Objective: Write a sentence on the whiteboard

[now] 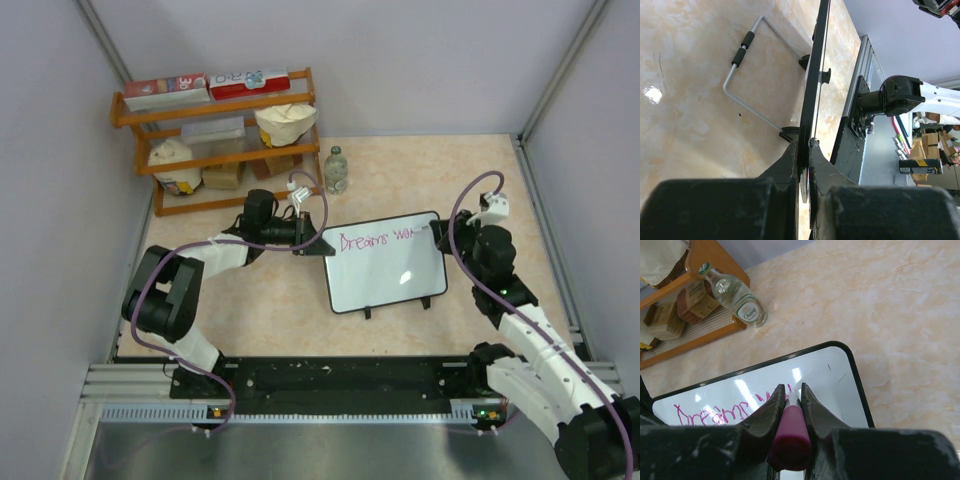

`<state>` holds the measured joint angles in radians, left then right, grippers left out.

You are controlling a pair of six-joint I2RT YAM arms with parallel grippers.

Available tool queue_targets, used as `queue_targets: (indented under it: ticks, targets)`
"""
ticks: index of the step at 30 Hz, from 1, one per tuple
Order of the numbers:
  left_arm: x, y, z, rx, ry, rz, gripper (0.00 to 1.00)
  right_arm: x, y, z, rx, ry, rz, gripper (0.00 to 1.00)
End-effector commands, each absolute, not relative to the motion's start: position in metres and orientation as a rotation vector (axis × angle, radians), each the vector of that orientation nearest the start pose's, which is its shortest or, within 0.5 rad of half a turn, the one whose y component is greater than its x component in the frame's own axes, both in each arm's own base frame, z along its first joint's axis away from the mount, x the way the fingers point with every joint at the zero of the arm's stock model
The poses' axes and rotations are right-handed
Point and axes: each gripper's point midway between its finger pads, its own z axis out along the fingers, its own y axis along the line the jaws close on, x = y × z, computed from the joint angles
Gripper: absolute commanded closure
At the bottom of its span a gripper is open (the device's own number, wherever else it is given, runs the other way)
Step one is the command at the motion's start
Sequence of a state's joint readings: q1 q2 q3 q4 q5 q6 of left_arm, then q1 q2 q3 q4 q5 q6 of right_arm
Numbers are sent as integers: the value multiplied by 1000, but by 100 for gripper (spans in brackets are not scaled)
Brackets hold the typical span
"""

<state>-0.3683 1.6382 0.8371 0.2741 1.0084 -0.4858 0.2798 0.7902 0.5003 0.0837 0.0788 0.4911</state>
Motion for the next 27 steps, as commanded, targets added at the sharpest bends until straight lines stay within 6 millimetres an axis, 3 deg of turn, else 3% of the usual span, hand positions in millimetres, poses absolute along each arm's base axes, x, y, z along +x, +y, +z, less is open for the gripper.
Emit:
queue_targets:
  ticks: [1, 9, 22, 27]
  targets:
    - [297, -277, 140, 561, 2086, -1431, 100, 320, 86, 221, 277, 1734, 444, 100]
    - [297, -277, 140, 559, 2087, -1432, 100, 321, 84, 223, 286, 1727, 435, 100]
    - [296, -277, 140, 559, 2087, -1432, 100, 313, 83, 205, 274, 1778, 425, 100]
    - [297, -277, 139, 561, 2087, -1433, 100, 309, 83, 208, 267, 1766, 431, 100]
